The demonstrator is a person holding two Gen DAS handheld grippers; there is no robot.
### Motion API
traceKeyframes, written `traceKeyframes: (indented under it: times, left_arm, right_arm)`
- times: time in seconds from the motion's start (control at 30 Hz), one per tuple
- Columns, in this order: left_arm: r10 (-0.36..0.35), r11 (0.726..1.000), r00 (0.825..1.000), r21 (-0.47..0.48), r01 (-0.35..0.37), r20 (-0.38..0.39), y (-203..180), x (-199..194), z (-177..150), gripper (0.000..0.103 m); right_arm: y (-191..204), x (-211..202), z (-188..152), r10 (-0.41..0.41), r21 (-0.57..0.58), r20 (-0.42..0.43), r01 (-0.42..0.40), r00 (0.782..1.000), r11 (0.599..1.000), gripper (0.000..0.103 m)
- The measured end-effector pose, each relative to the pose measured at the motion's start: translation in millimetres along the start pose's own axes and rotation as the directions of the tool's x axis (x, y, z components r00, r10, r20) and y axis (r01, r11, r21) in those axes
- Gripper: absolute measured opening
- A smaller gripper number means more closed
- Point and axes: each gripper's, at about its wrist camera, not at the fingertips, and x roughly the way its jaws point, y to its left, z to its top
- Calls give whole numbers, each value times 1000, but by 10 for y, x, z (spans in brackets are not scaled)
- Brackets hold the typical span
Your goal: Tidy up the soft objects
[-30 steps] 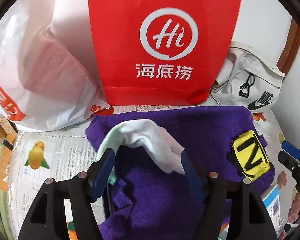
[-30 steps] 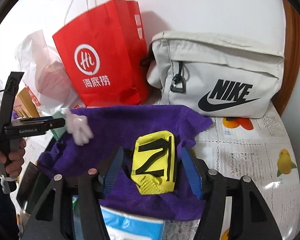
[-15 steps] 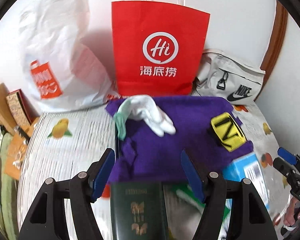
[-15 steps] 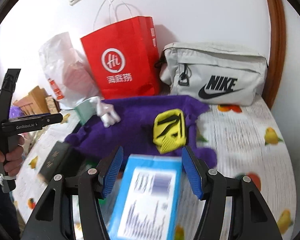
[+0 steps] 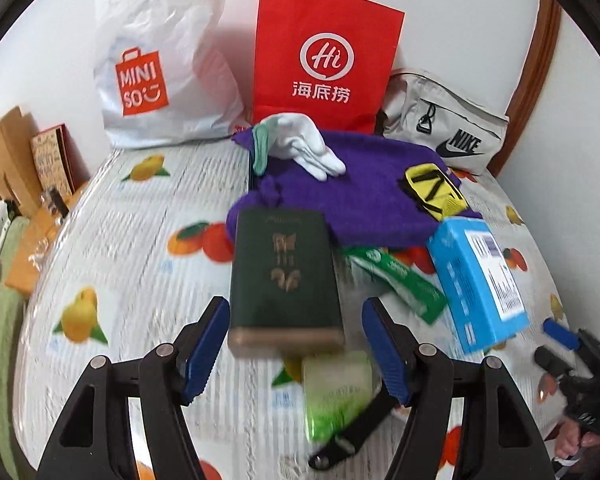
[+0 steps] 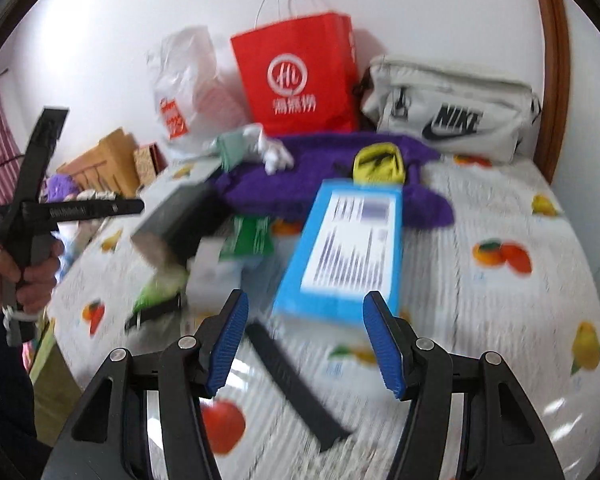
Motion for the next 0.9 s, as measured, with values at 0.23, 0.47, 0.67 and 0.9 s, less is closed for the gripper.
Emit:
traceKeyframes:
  times: [0.23,0.47,0.67,0.9]
  left_arm:
    - [-14,1000,1000,23,14,-4,-10,-74,-366,67]
    - [-22,1000,999,8,22,-39,42,0,-557,67]
    - [-36,999,998,-6,36,-52,80,61,-617,67]
    - [-59,998,996,-25,57,-68,108,114,-682,67]
  right_arm:
    - [75,237,-368,6,-55,-87,-11,996,998,46]
    - [194,524,-482,-58,-182,-157,29,986,983,46]
    - [309,486,-572,-47,-202,-233,-1,971,979,39]
    - [521,545,-595,-60,-253,-226,0,972,968,31]
